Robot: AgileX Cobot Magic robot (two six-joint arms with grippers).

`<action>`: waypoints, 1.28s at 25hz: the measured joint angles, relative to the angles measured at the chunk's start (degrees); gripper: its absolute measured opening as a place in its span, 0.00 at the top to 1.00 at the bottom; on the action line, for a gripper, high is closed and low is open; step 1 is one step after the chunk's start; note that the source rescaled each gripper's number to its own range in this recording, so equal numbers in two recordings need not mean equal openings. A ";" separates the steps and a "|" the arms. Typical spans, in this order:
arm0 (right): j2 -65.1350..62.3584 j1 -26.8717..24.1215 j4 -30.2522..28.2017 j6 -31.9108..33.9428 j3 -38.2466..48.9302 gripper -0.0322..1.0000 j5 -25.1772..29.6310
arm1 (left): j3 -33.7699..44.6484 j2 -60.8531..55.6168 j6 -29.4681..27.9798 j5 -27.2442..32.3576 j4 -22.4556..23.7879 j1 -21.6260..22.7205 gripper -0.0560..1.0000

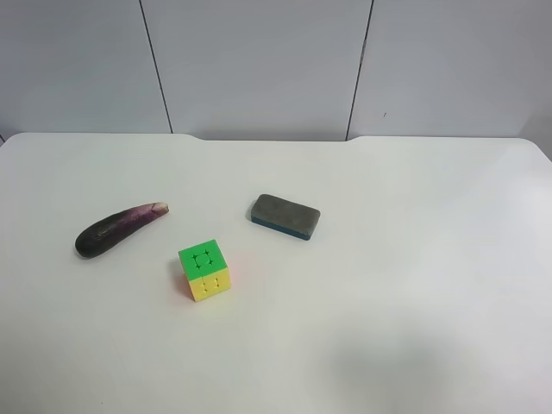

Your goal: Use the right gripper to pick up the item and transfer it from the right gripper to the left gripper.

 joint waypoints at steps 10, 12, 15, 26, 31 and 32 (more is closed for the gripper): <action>0.00 0.00 0.00 0.00 0.00 0.00 0.00 | 3.00 -17.68 -2.38 0.71 0.00 0.00 0.00; 0.00 0.00 0.00 0.00 0.00 0.00 0.00 | 5.93 -21.50 -3.77 0.71 0.00 0.00 0.00; 0.00 0.00 0.00 0.00 0.00 0.00 0.00 | 10.57 -27.04 -4.54 0.71 0.00 0.00 0.00; 0.00 0.00 0.00 0.00 0.00 0.00 0.00 | 17.37 -35.71 -4.80 -0.15 0.01 0.00 0.00; 0.00 0.00 0.00 0.00 0.00 0.00 0.00 | 19.12 -35.80 -4.80 -5.82 0.01 0.00 0.00; 0.00 0.00 0.00 0.00 0.00 0.00 0.00 | 19.65 -35.80 -4.80 -6.84 0.01 0.00 0.00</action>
